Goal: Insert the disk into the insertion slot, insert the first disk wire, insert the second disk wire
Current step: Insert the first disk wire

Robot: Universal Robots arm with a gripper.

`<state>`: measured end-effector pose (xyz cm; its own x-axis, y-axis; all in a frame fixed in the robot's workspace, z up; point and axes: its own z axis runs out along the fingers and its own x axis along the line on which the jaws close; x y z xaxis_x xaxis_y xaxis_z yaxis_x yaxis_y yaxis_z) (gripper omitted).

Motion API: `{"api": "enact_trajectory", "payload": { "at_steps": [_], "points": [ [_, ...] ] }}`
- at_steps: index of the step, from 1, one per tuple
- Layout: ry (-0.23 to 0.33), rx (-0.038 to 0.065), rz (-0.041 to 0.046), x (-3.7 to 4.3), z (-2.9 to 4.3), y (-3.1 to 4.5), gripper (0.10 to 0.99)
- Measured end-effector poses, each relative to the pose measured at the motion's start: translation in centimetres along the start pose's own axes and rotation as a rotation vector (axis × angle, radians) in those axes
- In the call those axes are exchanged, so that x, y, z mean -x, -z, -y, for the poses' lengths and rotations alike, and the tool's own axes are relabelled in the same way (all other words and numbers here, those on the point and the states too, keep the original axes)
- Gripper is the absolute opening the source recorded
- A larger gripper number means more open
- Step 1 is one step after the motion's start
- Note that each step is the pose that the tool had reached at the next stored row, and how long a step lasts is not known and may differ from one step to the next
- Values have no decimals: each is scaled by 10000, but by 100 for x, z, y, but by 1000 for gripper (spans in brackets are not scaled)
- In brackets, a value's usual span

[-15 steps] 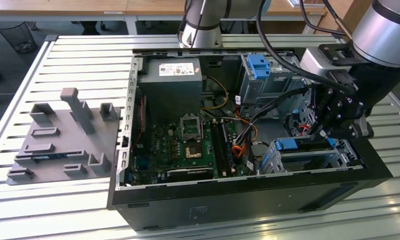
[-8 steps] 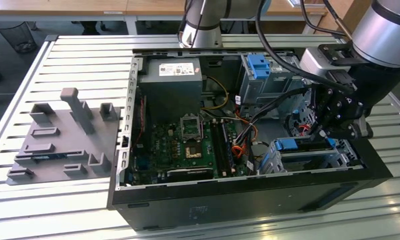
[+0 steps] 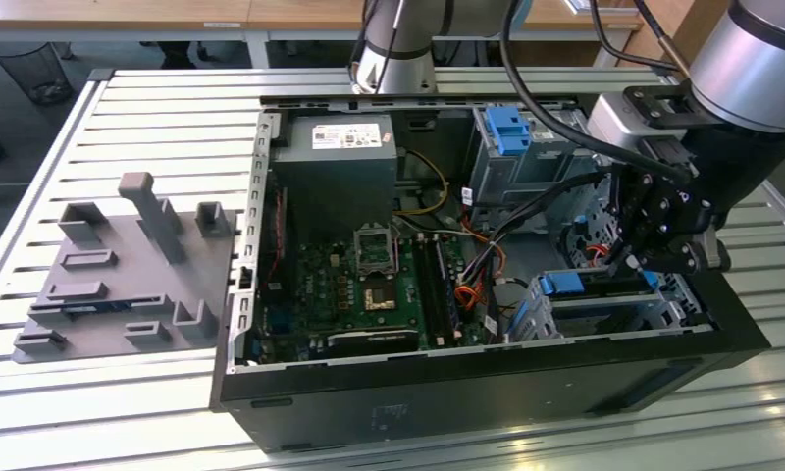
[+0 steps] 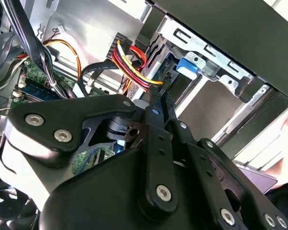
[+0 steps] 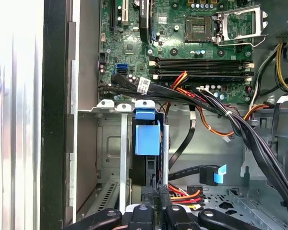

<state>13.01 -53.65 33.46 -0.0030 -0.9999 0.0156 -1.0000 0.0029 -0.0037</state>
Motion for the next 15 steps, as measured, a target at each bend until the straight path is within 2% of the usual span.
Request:
{"api": "enact_trajectory", "payload": {
  "at_steps": [15],
  "points": [
    [-141, 2, -3, 4, 8, -12, 165]
  ]
}}
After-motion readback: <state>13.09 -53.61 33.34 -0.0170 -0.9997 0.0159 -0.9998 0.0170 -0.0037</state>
